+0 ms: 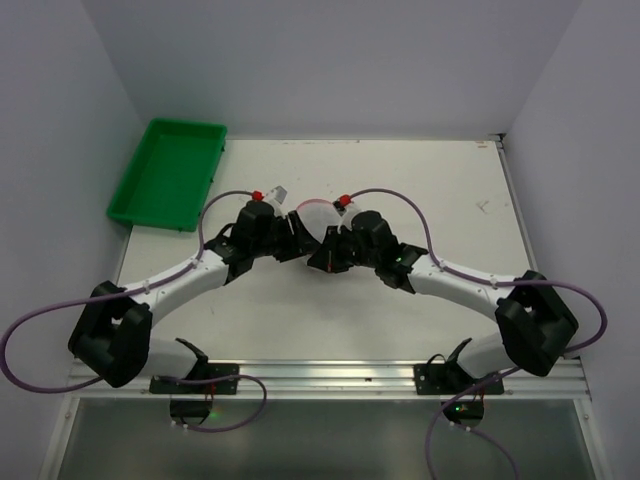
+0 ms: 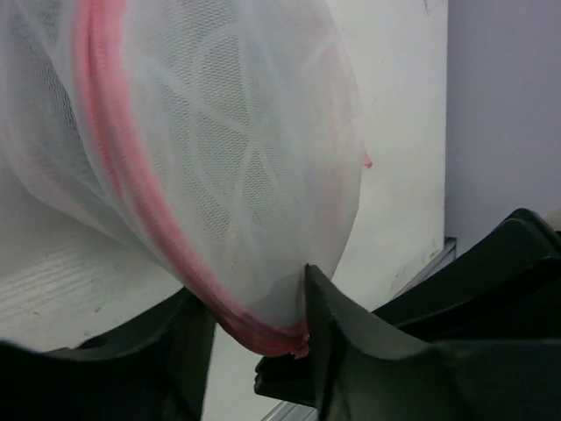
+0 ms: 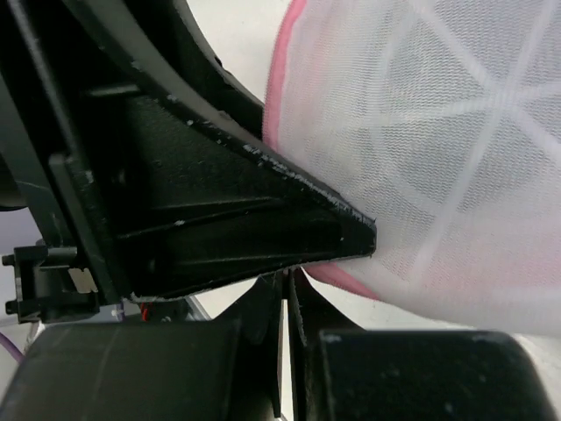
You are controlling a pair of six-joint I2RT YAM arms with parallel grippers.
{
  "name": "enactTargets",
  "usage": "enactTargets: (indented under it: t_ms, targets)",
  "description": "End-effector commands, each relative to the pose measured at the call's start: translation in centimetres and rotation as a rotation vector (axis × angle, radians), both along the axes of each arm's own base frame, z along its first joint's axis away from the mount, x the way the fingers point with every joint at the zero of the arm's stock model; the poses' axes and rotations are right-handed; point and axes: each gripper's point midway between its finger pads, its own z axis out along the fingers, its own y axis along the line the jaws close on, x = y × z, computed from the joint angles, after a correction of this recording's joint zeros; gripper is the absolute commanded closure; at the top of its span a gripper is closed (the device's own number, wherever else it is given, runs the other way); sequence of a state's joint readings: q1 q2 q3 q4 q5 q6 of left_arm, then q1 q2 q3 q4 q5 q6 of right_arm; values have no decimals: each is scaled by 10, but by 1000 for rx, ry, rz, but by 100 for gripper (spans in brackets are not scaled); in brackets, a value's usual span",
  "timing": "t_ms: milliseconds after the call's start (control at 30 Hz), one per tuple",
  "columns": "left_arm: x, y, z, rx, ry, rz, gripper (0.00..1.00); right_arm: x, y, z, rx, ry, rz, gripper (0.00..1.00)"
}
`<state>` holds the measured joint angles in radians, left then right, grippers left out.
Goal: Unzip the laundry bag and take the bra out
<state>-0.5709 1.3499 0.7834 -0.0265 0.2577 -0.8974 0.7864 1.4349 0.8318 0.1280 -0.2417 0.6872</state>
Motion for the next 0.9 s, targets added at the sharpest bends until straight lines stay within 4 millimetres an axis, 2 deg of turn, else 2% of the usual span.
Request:
enactTargets:
  t_ms: [0, 33, 67, 100, 133, 167, 200, 233, 267, 300, 333, 367, 433, 467, 500, 567, 600, 633, 667, 700, 733, 767, 800, 833, 867]
  targets:
    - [17, -12, 21, -55, -67, 34, 58, 6, 2, 16, 15, -64, -11, 100]
    - [18, -10, 20, -50, -65, 44, 66, 5, -3, 13, -3, -62, -18, 100]
    - [19, -8, 18, -39, -67, 59, 84, 4, -6, 11, -16, -62, -21, 100]
    - [19, -6, 17, -32, -66, 64, 93, 1, -10, 14, -18, -67, -25, 100]
    - [18, -2, 18, -25, -67, 70, 100, 2, -23, 2, -74, -72, -57, 100]
    - [17, 1, 16, -18, -64, 72, 100, 4, -32, -1, -101, -83, -80, 100]
    - [17, 4, 16, -11, -70, 67, 100, 3, -47, -14, -143, -77, -102, 100]
    - [15, 10, 16, -11, -71, 70, 100, 3, -59, -14, -149, -77, -128, 100]
    - [11, 11, 14, -17, -59, 56, 100, 14, -78, -16, -148, -67, -187, 100]
    - [9, 15, 14, -20, -59, 56, 100, 12, -96, -31, -157, -26, -223, 100]
    - [8, 21, 18, -31, -68, 63, 100, 15, -109, -27, -137, -27, -260, 100]
    - [1, 24, 10, -29, -52, 58, 100, 25, -129, -30, -131, -15, -321, 100]
    - [-6, 26, 8, -34, -49, 44, 100, 22, -145, -39, -152, 2, -340, 100]
    - [-12, 25, 9, -49, -50, 24, 100, 22, -147, -35, -153, -13, -337, 100]
    - [-20, 26, 0, -51, -23, 20, 100, 19, -143, -32, -142, -18, -302, 100]
    - [-29, 19, 2, -80, -42, 4, 100, 20, -137, -25, -131, -48, -259, 100]
    - [-39, 19, -9, -85, -14, 7, 100, 18, -132, -20, -115, -53, -227, 100]
    - [-49, 11, -9, -98, -19, -18, 100, 19, -130, -18, -111, -62, -217, 97]
    - [-51, 6, -6, -124, -41, -17, 88, 19, -129, -16, -109, -64, -211, 93]
    - [-61, 6, -18, -134, -6, -10, 79, 21, -127, -11, -109, -81, -200, 87]
    - [-68, 3, -17, -155, -11, -23, 71, 19, -129, -10, -120, -73, -198, 71]
    - [-70, 2, -14, -178, -28, -22, 52, 20, -129, -6, -125, -78, -198, 63]
    - [-73, 4, -15, -182, -28, -18, 38, 22, -130, 6, -118, -104, -202, 56]
    - [-75, 7, -10, -190, -51, -17, 26, 19, -132, 8, -126, -97, -203, 45]
    - [-76, 14, -14, -156, -48, 4, 10, 18, -133, 13, -122, -103, -205, 41]
